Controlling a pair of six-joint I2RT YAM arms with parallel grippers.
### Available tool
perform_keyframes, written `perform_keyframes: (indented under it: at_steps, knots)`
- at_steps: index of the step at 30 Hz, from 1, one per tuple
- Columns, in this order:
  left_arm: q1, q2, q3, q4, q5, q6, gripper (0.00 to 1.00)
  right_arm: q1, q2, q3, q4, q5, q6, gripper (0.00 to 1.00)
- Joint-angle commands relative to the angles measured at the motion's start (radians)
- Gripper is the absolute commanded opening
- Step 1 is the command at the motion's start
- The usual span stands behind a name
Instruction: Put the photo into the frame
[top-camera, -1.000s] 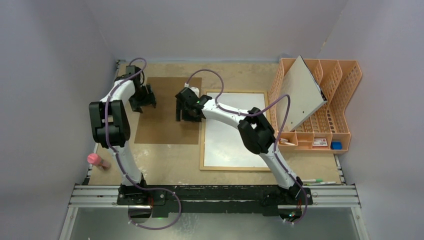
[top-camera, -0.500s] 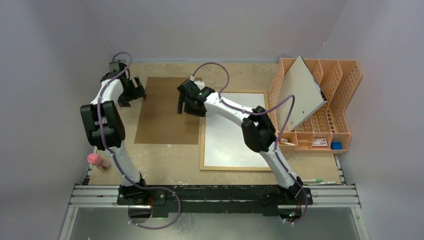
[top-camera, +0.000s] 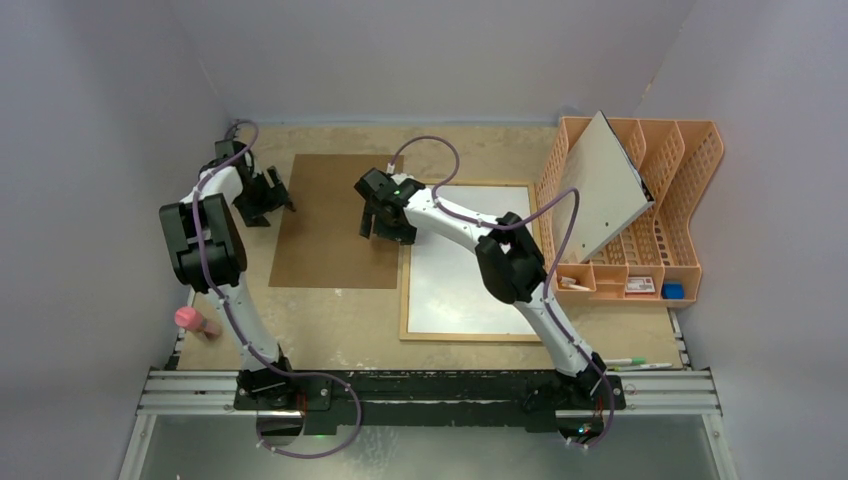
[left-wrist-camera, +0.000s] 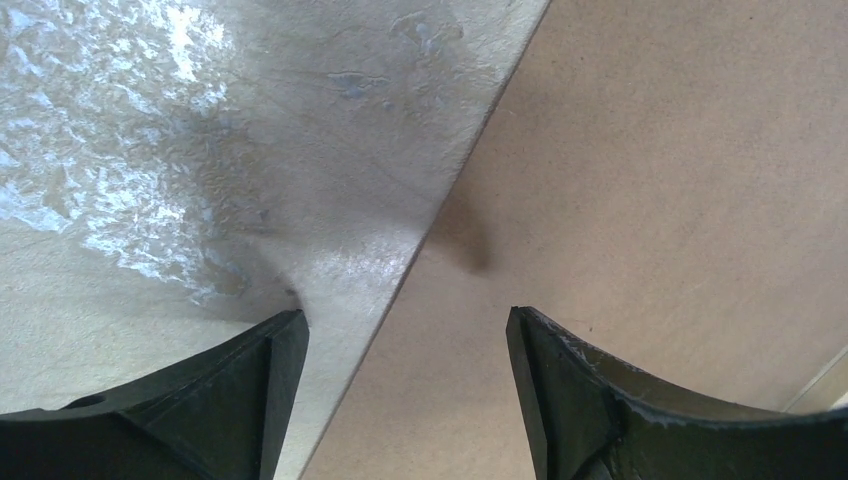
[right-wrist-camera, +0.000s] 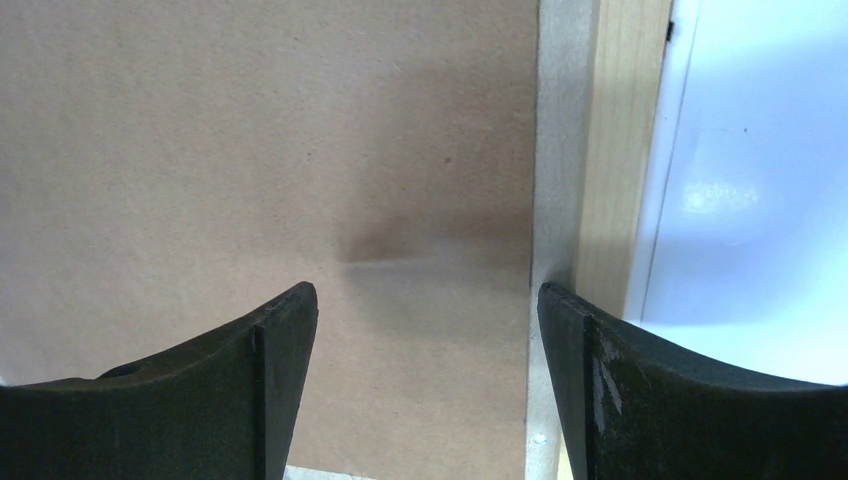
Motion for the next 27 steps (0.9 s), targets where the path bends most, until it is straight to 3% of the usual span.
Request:
perform_keyframes:
  at_steps: [1,12,18,27]
  knots:
    - [0.000,-0.002,-0.012,-0.040,-0.034,-0.027,0.76,0.004,-0.003,0.034,-0.105,0.036,0.063,0.83]
    - [0.000,-0.154,-0.224,-0.072,-0.124,-0.061,0.79,0.023,-0.043,-0.095,-0.143,-0.122,0.110,0.82]
    - [-0.001,-0.236,-0.325,-0.079,-0.128,-0.082,0.78,0.029,-0.118,-0.261,-0.050,-0.184,0.116,0.81]
    - [0.000,-0.267,-0.422,-0.044,-0.029,-0.100,0.67,0.021,-0.139,-0.392,0.111,-0.360,0.072,0.81]
